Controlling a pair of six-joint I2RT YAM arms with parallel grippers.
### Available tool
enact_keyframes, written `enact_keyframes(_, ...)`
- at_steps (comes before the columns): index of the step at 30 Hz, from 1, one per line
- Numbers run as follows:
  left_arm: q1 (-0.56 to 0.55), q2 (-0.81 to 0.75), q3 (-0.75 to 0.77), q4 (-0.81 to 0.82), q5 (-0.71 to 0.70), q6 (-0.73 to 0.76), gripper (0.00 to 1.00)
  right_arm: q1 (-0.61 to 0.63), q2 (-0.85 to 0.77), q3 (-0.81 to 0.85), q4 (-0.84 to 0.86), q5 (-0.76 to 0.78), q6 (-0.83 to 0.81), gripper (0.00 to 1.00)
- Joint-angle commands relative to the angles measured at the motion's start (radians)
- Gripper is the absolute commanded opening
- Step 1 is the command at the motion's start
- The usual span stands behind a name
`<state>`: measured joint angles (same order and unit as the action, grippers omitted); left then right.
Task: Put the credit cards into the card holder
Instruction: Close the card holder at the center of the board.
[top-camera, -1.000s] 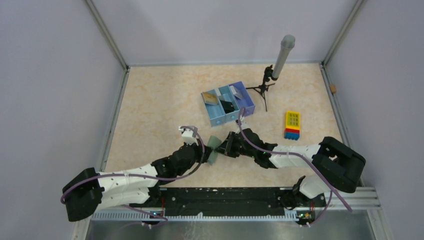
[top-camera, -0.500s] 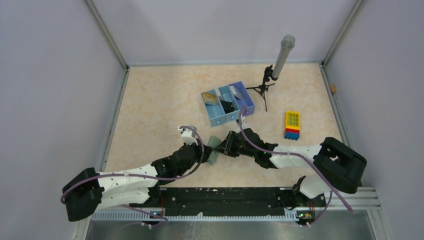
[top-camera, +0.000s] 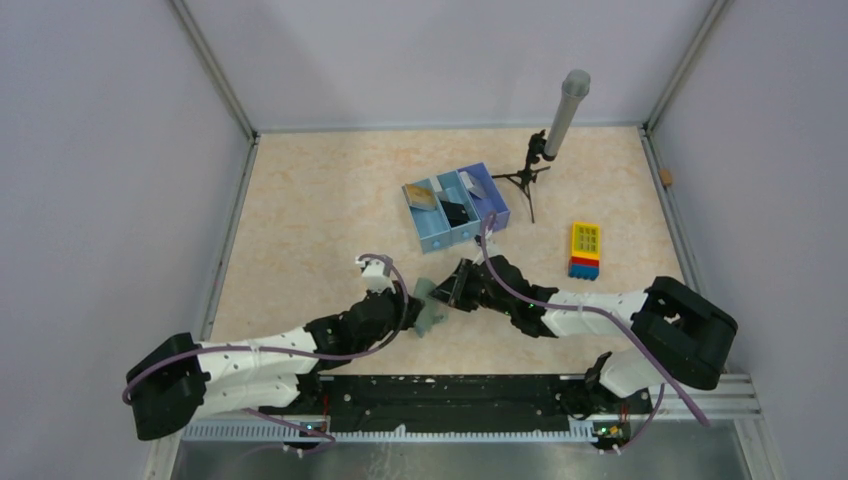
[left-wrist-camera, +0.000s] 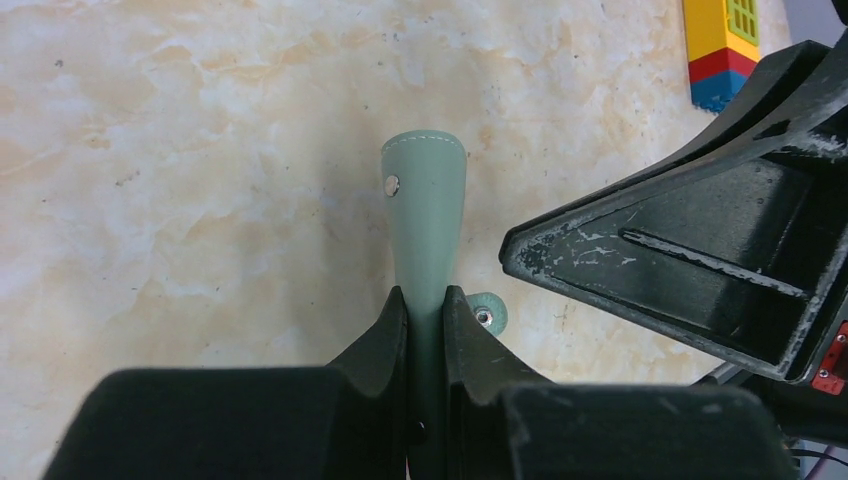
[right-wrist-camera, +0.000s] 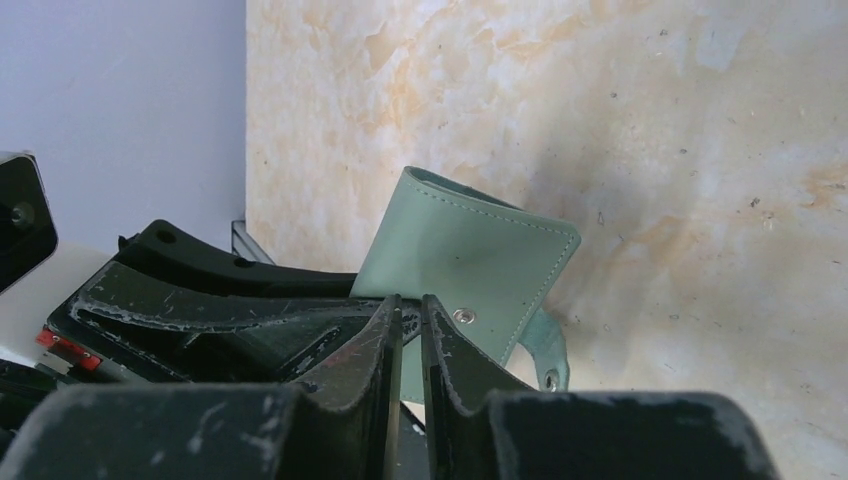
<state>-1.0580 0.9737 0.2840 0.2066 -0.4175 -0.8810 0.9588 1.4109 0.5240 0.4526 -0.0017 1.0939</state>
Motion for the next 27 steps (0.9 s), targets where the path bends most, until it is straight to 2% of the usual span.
enact_keyframes(1,-0.005,0.009,0.054,-0.003,-0.037,-0.025,0.00,-0.003,-0.032,0.009,0.022,0.020,-0.024,0.13)
enact_keyframes(7,-0.007,0.058,0.063,-0.040,-0.075,0.009,0.00,0.002,-0.122,-0.031,-0.160,0.145,-0.087,0.28)
enact_keyframes(11,-0.023,0.103,0.090,-0.052,-0.105,0.055,0.00,0.002,-0.113,-0.102,-0.114,0.116,-0.058,0.32)
enact_keyframes(16,-0.050,0.150,0.133,-0.095,-0.140,0.086,0.00,0.001,-0.063,-0.135,-0.024,0.052,-0.042,0.33)
enact_keyframes(27,-0.125,0.226,0.193,-0.158,-0.219,0.116,0.00,0.006,-0.009,-0.147,0.083,-0.029,-0.005,0.27)
